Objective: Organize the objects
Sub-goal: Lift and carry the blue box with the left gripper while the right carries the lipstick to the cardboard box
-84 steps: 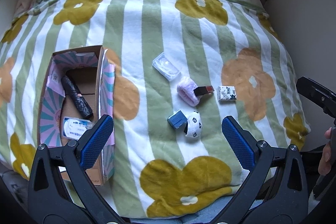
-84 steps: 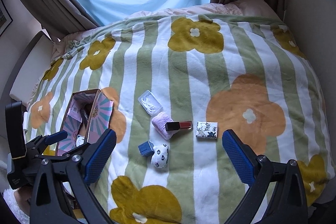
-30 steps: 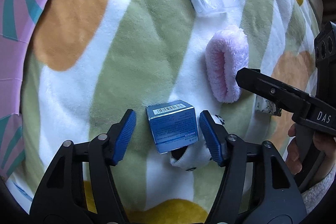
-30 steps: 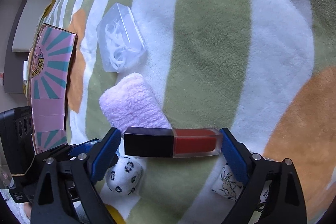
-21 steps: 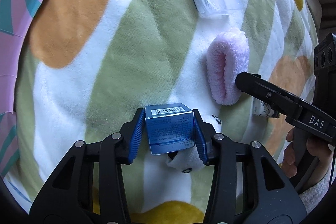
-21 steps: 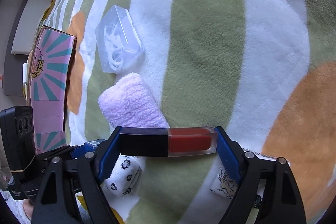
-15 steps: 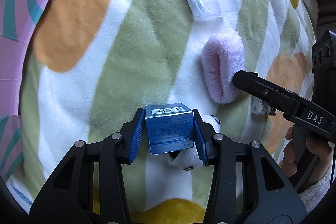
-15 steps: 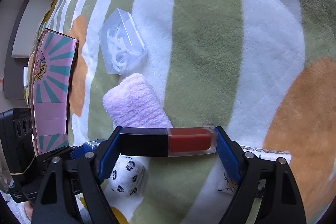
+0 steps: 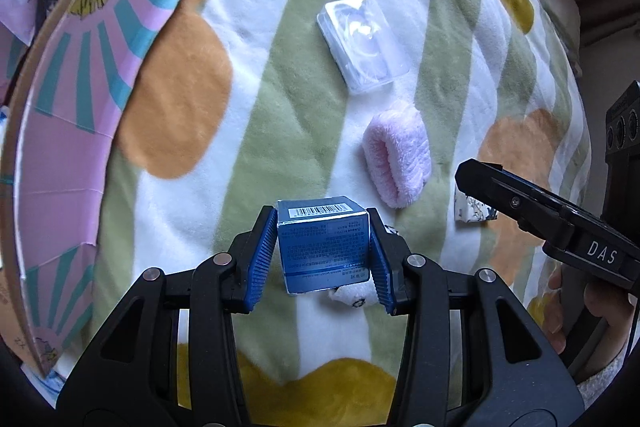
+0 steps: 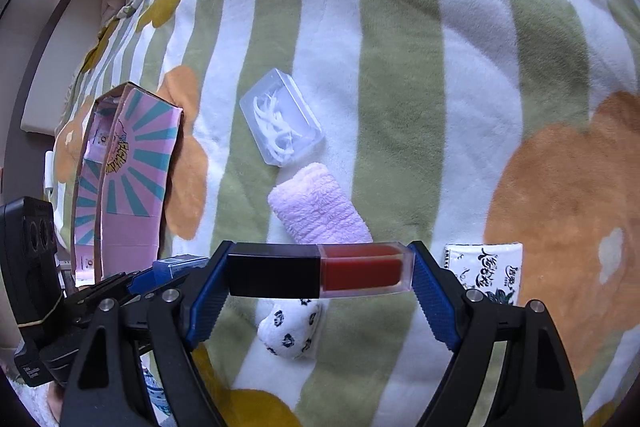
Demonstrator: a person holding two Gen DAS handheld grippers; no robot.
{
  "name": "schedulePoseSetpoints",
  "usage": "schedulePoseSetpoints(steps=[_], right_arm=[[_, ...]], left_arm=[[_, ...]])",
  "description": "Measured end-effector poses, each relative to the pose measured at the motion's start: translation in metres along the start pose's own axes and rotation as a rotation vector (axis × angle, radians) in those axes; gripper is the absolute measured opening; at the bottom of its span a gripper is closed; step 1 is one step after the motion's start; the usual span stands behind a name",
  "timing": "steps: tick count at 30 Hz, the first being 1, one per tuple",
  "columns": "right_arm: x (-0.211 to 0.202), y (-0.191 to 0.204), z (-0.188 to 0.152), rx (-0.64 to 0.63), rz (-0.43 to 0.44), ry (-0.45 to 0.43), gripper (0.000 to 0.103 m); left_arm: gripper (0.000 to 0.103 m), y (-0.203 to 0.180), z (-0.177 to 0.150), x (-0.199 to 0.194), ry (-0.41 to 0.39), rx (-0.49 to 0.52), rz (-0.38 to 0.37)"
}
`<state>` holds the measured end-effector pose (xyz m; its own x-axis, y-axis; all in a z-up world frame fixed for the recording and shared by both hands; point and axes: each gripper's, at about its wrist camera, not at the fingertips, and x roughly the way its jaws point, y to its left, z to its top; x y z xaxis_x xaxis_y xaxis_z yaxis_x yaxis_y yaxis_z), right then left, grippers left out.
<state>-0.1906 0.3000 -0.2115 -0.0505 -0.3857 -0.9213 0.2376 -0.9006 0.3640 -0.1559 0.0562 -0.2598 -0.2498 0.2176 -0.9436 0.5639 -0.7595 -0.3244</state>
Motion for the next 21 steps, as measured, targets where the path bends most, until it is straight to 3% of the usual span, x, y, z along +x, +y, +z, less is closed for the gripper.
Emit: schedulePoseSetpoints(steps=[3,6,14,21], right_arm=[[-0.012,0.023,0.022,0.019,-0.042,-0.049,0.081],[-0.037,0.043,0.017,0.029,-0.088,-0.094,0.081],[-0.100,0.087,-0.012,0.024,-0.203,-0.211,0.081],[-0.126,0.120,-0.049,0.042,-0.261,-0.273,0.081]], left_arm=[[0.040,0.001,0.002,-0.025,-0.041,0.044,0.002],[0.040,0.000,0.004,-0.050,-0.081,0.088,-0.002],[0.040,-0.006,0.007,-0.123,-0.191,0.244,0.032],[0.040,0.002,-0.008,-0.173,-0.259,0.285,0.019]])
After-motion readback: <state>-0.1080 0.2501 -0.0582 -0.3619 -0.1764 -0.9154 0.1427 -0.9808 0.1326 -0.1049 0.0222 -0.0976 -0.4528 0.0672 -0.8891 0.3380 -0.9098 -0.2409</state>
